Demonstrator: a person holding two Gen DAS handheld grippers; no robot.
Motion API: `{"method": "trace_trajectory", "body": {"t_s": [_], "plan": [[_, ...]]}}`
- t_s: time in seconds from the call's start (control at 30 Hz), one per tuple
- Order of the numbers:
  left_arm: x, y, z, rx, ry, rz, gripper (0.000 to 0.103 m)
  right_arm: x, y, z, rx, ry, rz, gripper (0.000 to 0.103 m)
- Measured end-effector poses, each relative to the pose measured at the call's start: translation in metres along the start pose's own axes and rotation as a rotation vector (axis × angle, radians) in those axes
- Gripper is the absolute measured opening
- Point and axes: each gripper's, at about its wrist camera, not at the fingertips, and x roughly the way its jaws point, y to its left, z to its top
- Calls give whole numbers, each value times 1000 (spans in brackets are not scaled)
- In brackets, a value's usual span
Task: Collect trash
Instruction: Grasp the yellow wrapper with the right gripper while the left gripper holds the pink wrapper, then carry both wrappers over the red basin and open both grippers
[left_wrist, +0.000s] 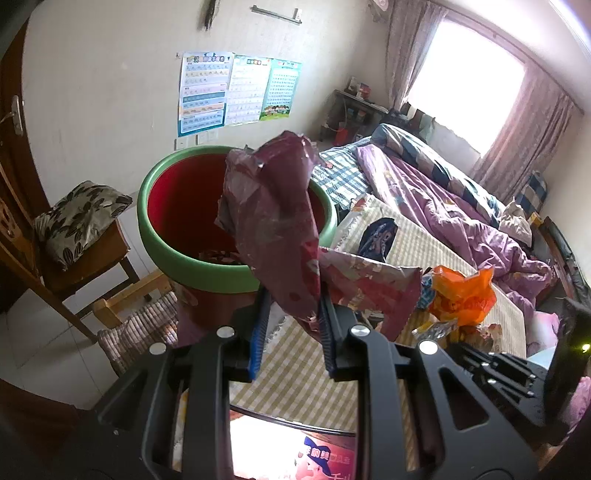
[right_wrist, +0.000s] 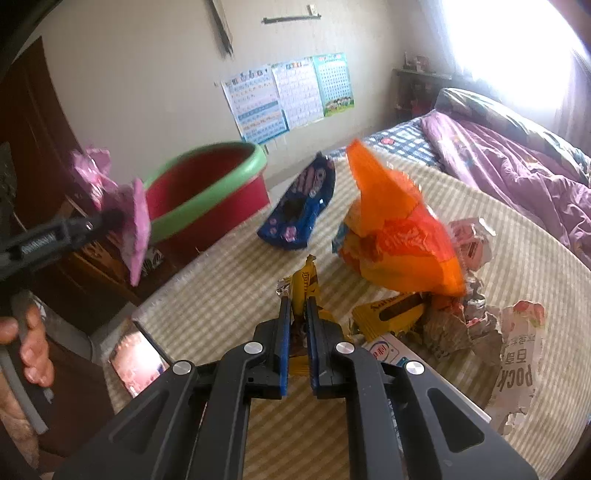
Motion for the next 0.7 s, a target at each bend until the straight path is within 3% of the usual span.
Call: {"method": "trace_trajectory", "body": {"t_s": [0.3, 0.7], "plan": [[-3, 3, 3, 39, -14, -3, 24, -15, 10, 12, 12, -58, 4, 8], [7, 34, 20, 69, -12, -24, 24, -7, 33, 30, 53, -85, -23, 8]]}}
